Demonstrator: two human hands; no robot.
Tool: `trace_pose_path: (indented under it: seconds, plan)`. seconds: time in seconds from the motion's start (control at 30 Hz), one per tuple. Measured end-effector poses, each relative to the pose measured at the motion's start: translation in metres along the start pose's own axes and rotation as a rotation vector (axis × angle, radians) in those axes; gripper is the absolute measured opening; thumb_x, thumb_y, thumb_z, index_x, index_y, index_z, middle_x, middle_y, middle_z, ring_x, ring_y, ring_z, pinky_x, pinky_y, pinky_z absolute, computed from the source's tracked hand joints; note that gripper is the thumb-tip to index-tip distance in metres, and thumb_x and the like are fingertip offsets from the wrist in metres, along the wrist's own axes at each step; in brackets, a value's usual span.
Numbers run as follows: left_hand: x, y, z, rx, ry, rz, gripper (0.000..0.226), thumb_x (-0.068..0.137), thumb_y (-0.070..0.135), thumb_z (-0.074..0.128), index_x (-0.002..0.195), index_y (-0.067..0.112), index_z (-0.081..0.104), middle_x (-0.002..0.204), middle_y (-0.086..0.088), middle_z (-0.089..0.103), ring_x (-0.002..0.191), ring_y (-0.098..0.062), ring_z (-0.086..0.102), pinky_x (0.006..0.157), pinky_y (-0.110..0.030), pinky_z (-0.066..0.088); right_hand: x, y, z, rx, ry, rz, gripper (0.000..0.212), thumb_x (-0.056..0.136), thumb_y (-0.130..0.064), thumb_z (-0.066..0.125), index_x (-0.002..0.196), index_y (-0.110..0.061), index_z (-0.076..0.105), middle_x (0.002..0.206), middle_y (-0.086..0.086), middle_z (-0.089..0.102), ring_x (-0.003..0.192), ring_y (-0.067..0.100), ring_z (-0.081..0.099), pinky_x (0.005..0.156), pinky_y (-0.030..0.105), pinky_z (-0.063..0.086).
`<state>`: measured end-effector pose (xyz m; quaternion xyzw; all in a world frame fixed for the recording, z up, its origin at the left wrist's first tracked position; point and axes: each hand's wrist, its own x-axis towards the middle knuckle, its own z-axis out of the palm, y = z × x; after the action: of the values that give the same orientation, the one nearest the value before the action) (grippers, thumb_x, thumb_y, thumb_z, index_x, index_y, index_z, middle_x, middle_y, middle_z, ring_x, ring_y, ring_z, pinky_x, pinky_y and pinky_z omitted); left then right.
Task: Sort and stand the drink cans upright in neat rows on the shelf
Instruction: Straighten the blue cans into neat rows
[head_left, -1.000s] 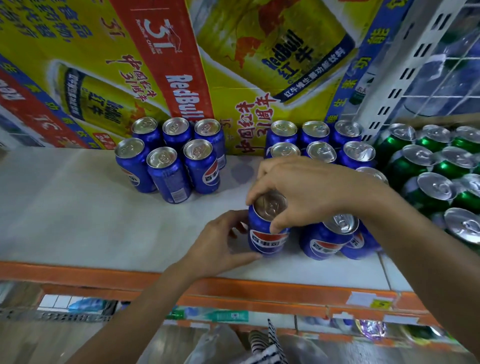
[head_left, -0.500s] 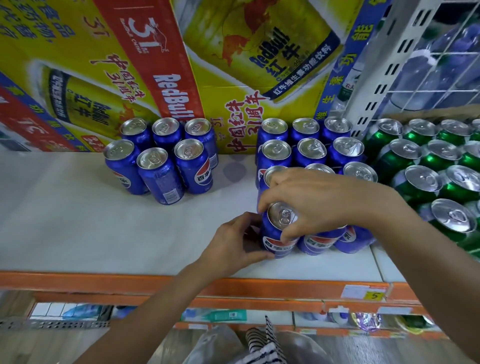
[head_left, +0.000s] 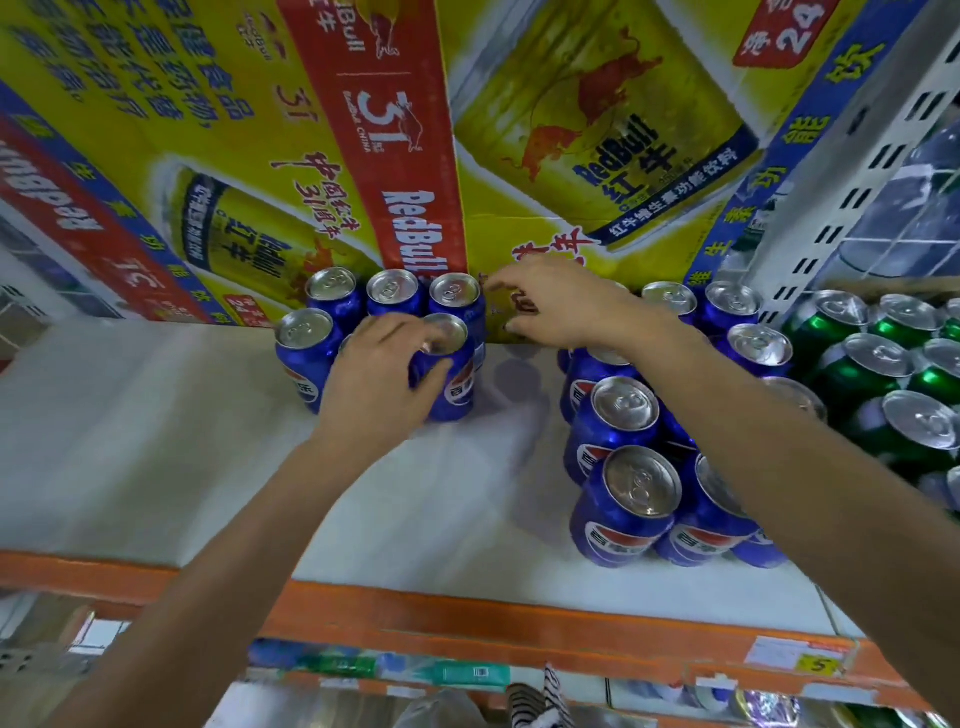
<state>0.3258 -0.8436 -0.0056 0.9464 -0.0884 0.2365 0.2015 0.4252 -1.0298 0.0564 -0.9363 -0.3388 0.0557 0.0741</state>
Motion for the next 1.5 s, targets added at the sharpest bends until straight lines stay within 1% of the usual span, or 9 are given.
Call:
trace_pose_path:
  seconds: [0.2,0.37,0.57,0.67,0.8,0.97,1.1,1.33,1.5]
  plan:
    - [0.032,-0.013,-0.009,0.069,-0.138,-0.057,0.037,0.085,0.039,0.066,0.114,0.016,0.062,0.11,-0.009,0.062,0.099,-0.029,0.056,0.08,-0.037,0.044,0.056,-0.017,0.008,-0.042,-0.07,-0.046,0.065,0.082,-0.009,0.063,0.139,-0.028,0.041,0.135,0.01,0.046,0.121,0.03,0.047,0.095,0.04,0.045]
    - [0.045,-0.009,0.003,0.274,-0.436,-0.046,0.064,0.077,0.064,0.061,0.121,0.021,0.046,0.114,-0.004,0.058,0.097,-0.024,0.058,0.073,-0.036,0.049,0.063,-0.026,0.012,-0.221,-0.071,-0.014,0.06,0.084,-0.018,0.064,0.139,-0.02,0.039,0.135,0.018,0.037,0.116,0.037,0.049,0.092,0.04,0.047]
    - [0.055,-0.012,0.001,0.264,-0.48,-0.086,0.064,0.075,0.059,0.067,0.121,0.022,0.043,0.117,-0.003,0.059,0.098,-0.025,0.06,0.076,-0.04,0.053,0.048,-0.014,-0.005,-0.225,-0.065,0.079,0.053,0.072,-0.041,0.078,0.109,-0.009,0.058,0.104,0.011,0.061,0.097,0.028,0.057,0.066,0.031,0.042]
    - [0.059,-0.003,0.002,0.348,-0.499,-0.069,0.064,0.078,0.052,0.068,0.124,0.017,0.042,0.122,-0.008,0.054,0.105,-0.027,0.055,0.078,-0.037,0.051,0.038,0.0,-0.008,-0.193,-0.06,0.189,0.053,0.073,-0.056,0.071,0.086,-0.006,0.059,0.078,0.006,0.057,0.085,0.027,0.057,0.061,0.03,0.04]
    - [0.069,0.005,0.003,0.429,-0.487,0.029,0.067,0.077,0.054,0.068,0.126,0.013,0.05,0.13,-0.008,0.044,0.12,-0.028,0.04,0.097,-0.039,0.042,0.03,0.01,-0.004,-0.256,0.018,0.317,0.059,0.078,-0.071,0.054,0.09,-0.013,0.056,0.102,0.011,0.061,0.098,0.031,0.059,0.069,0.034,0.041]
    - [0.091,0.026,0.008,0.357,-0.543,0.037,0.039,0.084,0.05,0.063,0.099,0.015,0.052,0.107,-0.007,0.058,0.097,-0.027,0.058,0.071,-0.035,0.044,0.024,0.017,-0.014,-0.179,-0.069,0.268,0.051,0.084,-0.063,0.053,0.065,-0.016,0.044,0.075,0.0,0.052,0.072,0.022,0.054,0.063,0.032,0.043]
    - [0.11,0.034,0.02,0.323,-0.668,0.003,0.042,0.08,0.048,0.069,0.091,0.017,0.044,0.095,-0.008,0.056,0.081,-0.026,0.052,0.067,-0.038,0.046,0.025,0.031,-0.008,-0.211,-0.111,0.184,0.037,0.076,-0.046,0.071,0.086,-0.014,0.057,0.078,0.003,0.058,0.076,0.024,0.057,0.058,0.031,0.045]
    - [0.121,0.04,0.04,0.284,-0.67,0.0,0.06,0.067,0.063,0.073,0.091,0.013,0.053,0.09,-0.008,0.059,0.078,-0.024,0.054,0.064,-0.033,0.041,0.016,0.034,-0.009,-0.207,-0.003,0.19,0.033,0.08,-0.037,0.062,0.064,-0.014,0.046,0.063,-0.001,0.044,0.063,0.02,0.049,0.05,0.026,0.033]
    - [0.125,0.035,0.047,0.106,-0.612,-0.011,0.067,0.067,0.045,0.082,0.12,0.014,0.055,0.115,-0.01,0.063,0.104,-0.03,0.059,0.077,-0.034,0.044,0.011,0.049,-0.005,-0.045,-0.031,0.051,0.047,0.074,-0.035,0.075,0.115,-0.02,0.057,0.107,0.002,0.065,0.097,0.022,0.059,0.075,0.031,0.047]
